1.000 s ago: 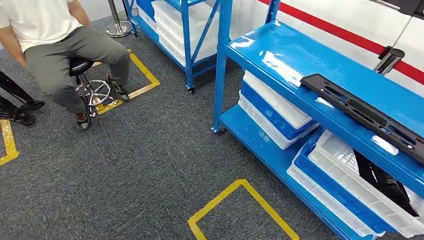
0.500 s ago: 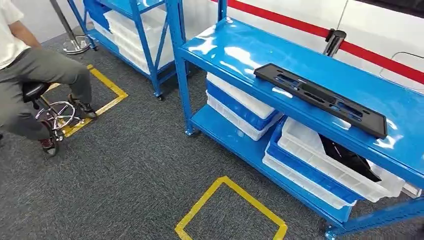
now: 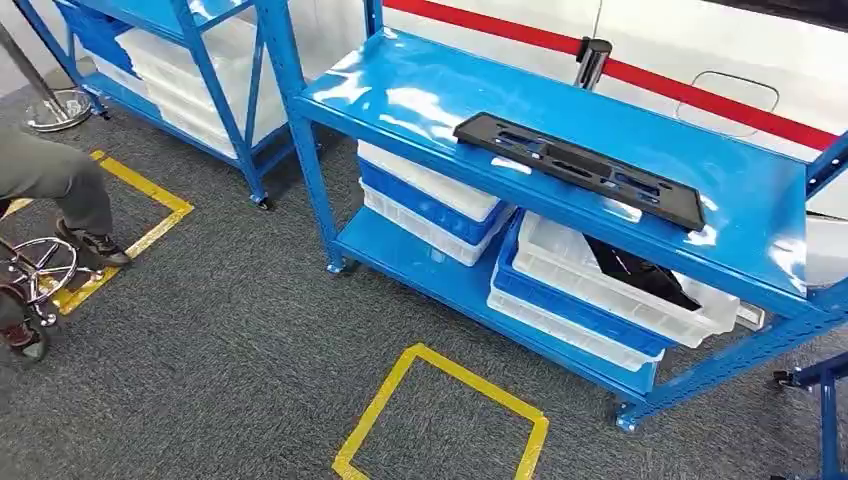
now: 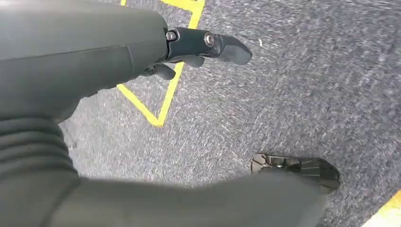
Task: Take the parts from the cabinet and place them on the table.
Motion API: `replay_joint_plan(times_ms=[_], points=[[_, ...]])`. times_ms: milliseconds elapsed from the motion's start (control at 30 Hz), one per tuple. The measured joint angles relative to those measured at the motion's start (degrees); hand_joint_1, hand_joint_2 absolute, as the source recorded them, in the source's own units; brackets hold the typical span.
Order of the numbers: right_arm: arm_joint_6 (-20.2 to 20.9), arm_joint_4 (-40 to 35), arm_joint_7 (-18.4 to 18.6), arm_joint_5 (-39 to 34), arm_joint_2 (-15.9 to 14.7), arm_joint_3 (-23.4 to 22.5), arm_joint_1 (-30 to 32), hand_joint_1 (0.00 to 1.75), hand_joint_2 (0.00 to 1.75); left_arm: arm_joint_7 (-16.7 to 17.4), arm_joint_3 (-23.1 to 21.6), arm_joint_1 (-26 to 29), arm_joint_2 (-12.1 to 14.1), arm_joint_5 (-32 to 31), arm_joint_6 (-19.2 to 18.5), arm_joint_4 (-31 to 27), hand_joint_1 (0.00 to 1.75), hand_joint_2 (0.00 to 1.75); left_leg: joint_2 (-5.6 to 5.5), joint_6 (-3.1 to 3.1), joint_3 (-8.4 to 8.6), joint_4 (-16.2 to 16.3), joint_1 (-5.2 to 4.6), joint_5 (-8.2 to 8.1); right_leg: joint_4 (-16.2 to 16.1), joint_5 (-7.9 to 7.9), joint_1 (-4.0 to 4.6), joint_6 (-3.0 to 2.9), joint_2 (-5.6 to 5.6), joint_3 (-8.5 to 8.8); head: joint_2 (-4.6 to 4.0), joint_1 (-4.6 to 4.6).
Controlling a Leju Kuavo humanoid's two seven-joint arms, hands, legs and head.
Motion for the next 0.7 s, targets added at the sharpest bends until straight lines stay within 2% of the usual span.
replay_joint_plan(times_ms=[33, 67, 100, 133, 200, 233, 267, 300, 333, 367, 400, 433, 467, 500, 533, 567, 600, 633, 667, 700], points=[[0.0, 0.0, 0.1, 0.0, 0.0, 0.0, -0.1, 0.00, 0.00, 0.0, 0.0, 0.0, 0.0, 0.0, 0.0, 0.0, 0.00, 1.75, 0.54, -0.32, 0.33, 0.0, -0.05, -0.17, -4.4, 1.25, -0.17, 0.15, -2.09, 2.43, 0.02, 0.17], [0.0, 0.0, 0.1, -0.1, 0.0, 0.0, -0.3, 0.00, 0.00, 0.0, 0.0, 0.0, 0.0, 0.0, 0.0, 0.0, 0.00, 1.75, 1.02, -0.81, 0.71, 0.0, -0.56, -0.47, -4.6, 1.64, 0.40, -0.48, -4.00, 2.17, 0.00, 0.19], [0.0, -0.1, 0.2, -0.1, -0.1, 0.0, -0.4, 0.00, 0.00, 0.0, 0.0, 0.0, 0.0, 0.0, 0.0, 0.0, 0.00, 1.75, 1.50, -1.30, 0.94, 0.0, -0.56, -0.76, -4.8, 1.89, 0.93, -1.09, -3.21, 2.72, 0.00, 0.15], [0.0, -0.1, 0.3, -0.2, -0.2, 0.0, -0.3, 0.00, 0.00, 0.0, -0.1, -0.1, 0.0, 0.0, 0.0, 0.0, 0.00, 1.75, 2.08, -1.60, 1.37, -0.2, -0.60, -0.84, -4.8, 1.93, 0.97, -1.52, -2.50, 2.07, 0.00, -0.04], [0.0, -0.1, 0.5, -0.2, -0.3, 0.0, -0.2, 0.00, 0.00, 0.0, -0.1, -0.4, 0.0, 0.0, 0.0, 0.0, 0.00, 1.75, 3.44, -2.24, 2.10, -0.6, -0.38, -1.07, -5.0, 2.01, 1.00, -2.30, -1.09, 2.22, 0.00, 0.02], [0.0, -0.1, 0.5, -0.2, -0.4, 0.0, -0.2, 0.00, 0.00, 0.0, -0.1, -0.5, 0.0, 0.0, 0.1, 0.0, 0.00, 1.75, 1.36, -2.66, 2.02, 0.3, 0.15, -1.81, -5.3, 2.30, -0.61, -2.78, -0.20, 2.97, 0.02, -0.33], [0.0, -0.1, 0.5, -0.2, -0.4, 0.0, -0.3, 0.00, 0.00, 0.0, -0.2, -0.5, 0.0, 0.0, 0.1, 0.0, 0.00, 1.75, -1.14, -2.66, 1.13, 2.3, 0.13, -3.40, -5.2, 2.38, -0.30, -3.03, 0.23, 2.93, 0.00, -0.50], [0.1, -0.1, 0.6, -0.2, -0.4, 0.0, -0.4, 0.00, 0.00, 0.0, -0.2, -0.4, 0.0, 0.0, 0.2, 0.0, 0.00, 1.75, -2.48, -2.56, -0.45, 5.7, 0.06, -5.47, -5.2, 2.42, -0.13, -3.18, 0.90, 2.88, 0.02, -0.72], [0.1, -0.1, 0.6, -0.2, -0.4, 0.0, -0.4, 0.00, 0.00, 0.0, -0.4, -0.2, 0.1, 0.0, 0.2, 0.0, 0.00, 1.75, -3.54, -2.50, -2.83, 10.7, 0.00, -7.91, -5.2, 2.51, 0.09, -4.02, 1.56, 2.84, 0.00, -0.83], [0.1, -0.1, 0.6, -0.2, -0.5, 0.0, -0.4, 0.00, 0.00, 0.0, -0.4, 0.1, 0.2, 0.0, 0.2, 0.0, 0.00, 1.75, -4.05, -2.46, -4.75, 14.4, -0.02, -9.27, -5.2, 2.48, 0.32, -4.07, 2.42, 2.85, 0.00, -0.85], [0.1, -0.1, 0.6, -0.2, -0.5, 0.0, -0.4, 0.00, 0.00, 0.0, -0.4, 0.2, 0.2, 0.0, 0.2, 0.0, 0.00, 1.75, -4.23, -2.43, -5.65, 15.8, -0.01, -9.30, -5.2, 2.48, 0.44, -4.07, 3.13, 2.89, 0.02, -0.85], [0.1, -0.1, 0.6, -0.2, -0.5, 0.0, -0.3, 0.00, 0.00, 0.0, -0.5, 0.2, 0.2, 0.0, 0.2, 0.0, 0.00, 1.75, -4.34, -2.33, -5.61, 14.8, 0.00, -7.70, -5.1, 2.47, 0.50, -4.06, 4.21, 2.98, 0.00, -0.81], [0.1, -0.1, 0.7, -0.2, -0.5, 0.0, -0.3, 0.00, 0.00, 0.0, -0.5, 0.2, 0.2, 0.0, 0.2, 0.0, 0.00, 1.75, -4.42, -2.24, -4.45, 11.9, 0.02, -5.33, -5.1, 2.46, 0.49, -4.04, 5.04, 3.04, 0.00, -0.85], [0.1, -0.1, 0.7, -0.1, -0.5, 0.0, -0.3, 0.00, 0.00, 0.0, -0.5, 0.1, 0.2, 0.0, 0.2, 0.0, 0.00, 1.75, -4.88, -2.15, -2.47, 7.4, 0.14, -2.58, -5.0, 2.45, 0.45, -4.02, 5.89, 3.15, 0.00, -0.85], [0.1, -0.1, 0.7, -0.1, -0.5, 0.0, -0.3, 0.00, 0.00, 0.0, -0.5, 0.1, 0.2, 0.0, 0.2, 0.0, 0.00, 1.75, -6.76, -2.14, -0.31, 2.7, 0.45, -0.25, -4.9, 2.44, 0.44, -3.97, 6.72, 3.15, 0.00, -0.90], [0.1, -0.1, 0.7, 0.0, -0.5, 0.0, -0.4, 0.00, 0.00, 0.0, -0.5, 0.1, 0.2, 0.0, 0.2, 0.0, 0.00, 1.75, -9.42, -2.19, 0.17, 1.4, 0.43, -1.21, -4.7, 2.46, 0.76, -3.71, 7.21, 2.90, 0.00, -0.81], [0.1, -0.1, 0.7, 0.0, -0.6, 0.0, -0.4, 0.00, 0.00, 0.0, -0.5, 0.1, 0.2, 0.1, 0.2, 0.0, 0.00, 1.75, -8.49, -1.86, 0.12, 1.1, 0.22, -0.86, -4.6, 2.43, 1.08, -3.22, 7.92, 2.44, 0.00, -0.74], [0.1, -0.1, 0.7, 0.0, -0.5, 0.0, -0.3, 0.00, 0.00, -0.1, -0.4, 0.1, 0.3, 0.1, 0.3, 0.0, 0.00, 1.75, -8.06, -1.67, 0.11, 1.1, -0.17, -0.82, -4.7, 2.66, 0.83, -2.81, 8.30, 2.19, 0.02, -0.72], [0.1, -0.1, 0.7, 0.0, -0.6, 0.0, -0.2, 0.00, 0.00, -0.1, -0.4, 0.0, 0.3, 0.2, 0.3, 0.0, 0.00, 1.75, -7.55, -1.20, 0.17, 1.0, -0.56, -0.79, -5.0, 2.82, 0.80, -2.33, 8.72, 1.58, 0.02, -0.83], [0.1, -0.1, 0.7, 0.0, -0.5, 0.0, 0.0, 0.00, 0.00, -0.1, -0.4, 0.0, 0.2, 0.2, 0.4, 0.0, 0.00, 1.75, -6.84, -0.64, 0.24, 0.7, -0.56, -0.49, -5.1, 2.97, 0.94, -1.76, 9.41, 1.40, 0.00, -0.90]])
